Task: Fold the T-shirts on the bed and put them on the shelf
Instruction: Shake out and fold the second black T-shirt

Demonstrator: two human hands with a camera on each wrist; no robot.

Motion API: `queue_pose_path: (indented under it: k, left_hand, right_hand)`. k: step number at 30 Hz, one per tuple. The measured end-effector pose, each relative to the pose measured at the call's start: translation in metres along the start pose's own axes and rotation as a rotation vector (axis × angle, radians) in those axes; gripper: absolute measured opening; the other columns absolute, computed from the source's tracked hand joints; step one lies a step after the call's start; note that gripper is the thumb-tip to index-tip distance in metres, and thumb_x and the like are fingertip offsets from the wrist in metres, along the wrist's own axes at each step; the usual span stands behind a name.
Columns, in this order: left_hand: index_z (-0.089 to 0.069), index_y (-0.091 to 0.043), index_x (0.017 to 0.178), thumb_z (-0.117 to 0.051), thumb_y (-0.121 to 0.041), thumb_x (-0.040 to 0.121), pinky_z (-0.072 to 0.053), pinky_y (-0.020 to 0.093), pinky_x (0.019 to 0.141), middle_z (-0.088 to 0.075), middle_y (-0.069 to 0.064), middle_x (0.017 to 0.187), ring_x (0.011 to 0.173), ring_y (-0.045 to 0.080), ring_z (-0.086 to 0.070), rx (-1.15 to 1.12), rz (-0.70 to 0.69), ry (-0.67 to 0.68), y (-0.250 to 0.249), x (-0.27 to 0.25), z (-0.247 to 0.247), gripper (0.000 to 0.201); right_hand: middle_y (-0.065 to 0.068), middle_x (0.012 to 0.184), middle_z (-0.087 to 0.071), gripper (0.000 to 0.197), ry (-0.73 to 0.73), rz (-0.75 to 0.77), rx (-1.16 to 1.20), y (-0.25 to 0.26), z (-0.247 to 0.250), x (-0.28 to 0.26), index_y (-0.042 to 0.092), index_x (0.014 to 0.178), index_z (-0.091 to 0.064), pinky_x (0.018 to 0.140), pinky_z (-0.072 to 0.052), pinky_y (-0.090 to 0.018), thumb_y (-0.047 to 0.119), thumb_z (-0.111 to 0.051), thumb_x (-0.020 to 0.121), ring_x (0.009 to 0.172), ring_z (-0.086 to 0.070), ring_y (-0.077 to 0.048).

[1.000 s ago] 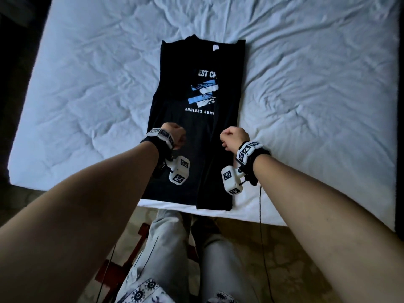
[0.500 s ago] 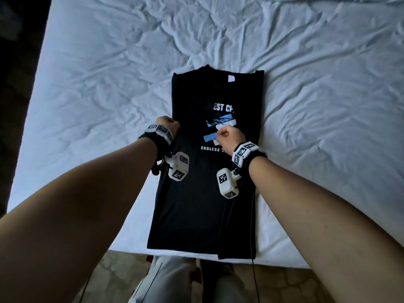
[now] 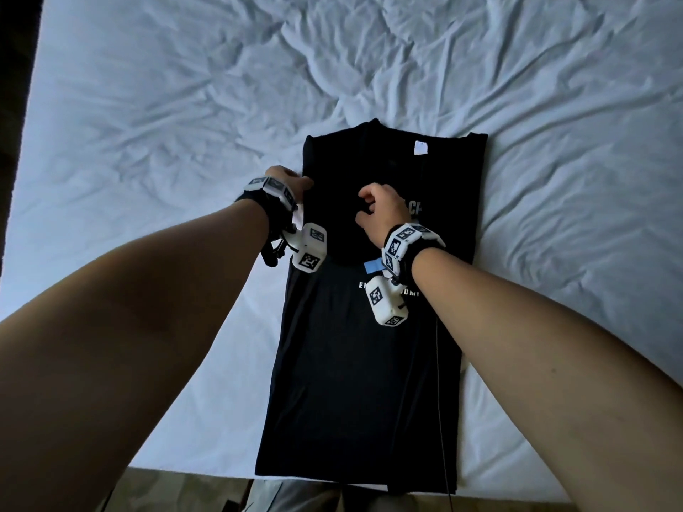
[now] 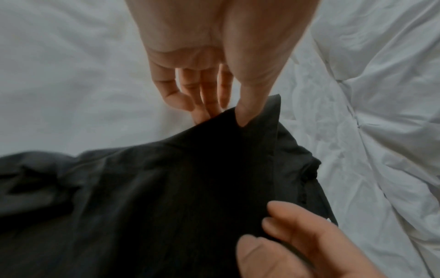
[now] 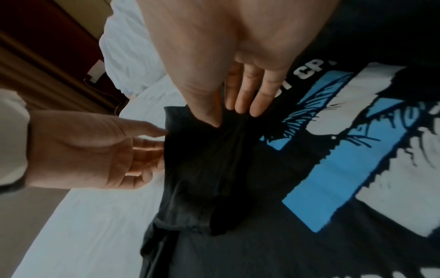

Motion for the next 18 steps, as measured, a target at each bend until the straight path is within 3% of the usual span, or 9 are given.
queue_pose_path:
  k: [2,4,8,12,14,18]
  left_hand:
    - [-0.068,-0.018,0.084,-0.071,-0.03,0.08,-0.056,0.04,0.081,-0.069,0.008,0.078,0.075,0.027,-0.066,0.05,-0.005,0.029,-0.004,-0.003,0.002,0.014]
    - [-0.065,-0.012,0.088,-0.069,-0.019,0.084,-0.059,0.046,0.078,-0.066,0.01,0.077,0.073,0.028,-0.065,-0.001,-0.012,0.065,-0.006,-0.009,0.0,0.009]
    - [-0.051,-0.01,0.086,-0.057,-0.006,0.092,-0.058,0.036,0.053,-0.062,0.013,0.078,0.063,0.026,-0.065,-0.048,-0.096,0.106,-0.012,-0.021,-0.008,0.009]
    - [-0.047,-0.011,0.084,-0.058,-0.003,0.088,-0.059,0.041,0.055,-0.06,0.013,0.08,0.062,0.027,-0.066,-0.107,-0.152,0.122,-0.024,-0.034,-0.017,0.014]
    - [-0.048,-0.011,0.087,-0.06,-0.002,0.087,-0.06,0.046,0.059,-0.061,0.014,0.082,0.067,0.03,-0.068,-0.122,-0.178,0.144,-0.031,-0.042,-0.023,0.015]
    - [-0.05,-0.01,0.094,-0.063,0.003,0.085,-0.06,0.046,0.058,-0.059,0.012,0.081,0.069,0.025,-0.064,-0.099,-0.251,0.183,-0.045,-0.054,-0.037,0.021]
  right_hand:
    - [-0.002,0.122,-0.052,0.041,0.051,0.004,-0.05,-0.002,-0.006,0.007,0.018,0.119,-0.057,0.09,-0.05,-0.036,0.018,-0.069,0.08,0.107,-0.055,-0.023]
    - [-0.004,0.127,-0.047,0.047,0.11,0.002,-0.119,-0.003,-0.01,0.012,0.019,0.122,-0.056,0.096,-0.046,-0.035,0.019,-0.071,0.078,0.115,-0.05,-0.027]
    - [-0.004,0.128,-0.047,0.049,0.133,-0.042,-0.11,0.001,-0.009,0.014,0.024,0.121,-0.057,0.099,-0.045,-0.037,0.029,-0.072,0.074,0.114,-0.051,-0.028]
    - [0.001,0.11,-0.059,0.042,0.141,-0.097,0.184,0.015,0.0,0.012,0.024,0.12,-0.059,0.09,-0.047,-0.03,0.03,-0.067,0.08,0.104,-0.059,-0.019]
    - [0.006,0.101,-0.059,0.048,0.187,-0.144,0.392,0.024,0.006,0.008,0.021,0.128,-0.054,0.082,-0.043,-0.023,0.025,-0.068,0.083,0.098,-0.058,-0.014]
    - [-0.002,0.114,-0.061,0.072,0.233,-0.133,0.685,0.031,0.01,0.001,0.009,0.139,-0.042,0.087,-0.046,-0.023,0.008,-0.077,0.077,0.102,-0.059,-0.011]
Point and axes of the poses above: each hand's wrist, its own x-axis towards the middle knuckle, its own z-axis out of the back of the hand, y = z × x, the point moved 2 cm from there along x, towards the middle knuckle
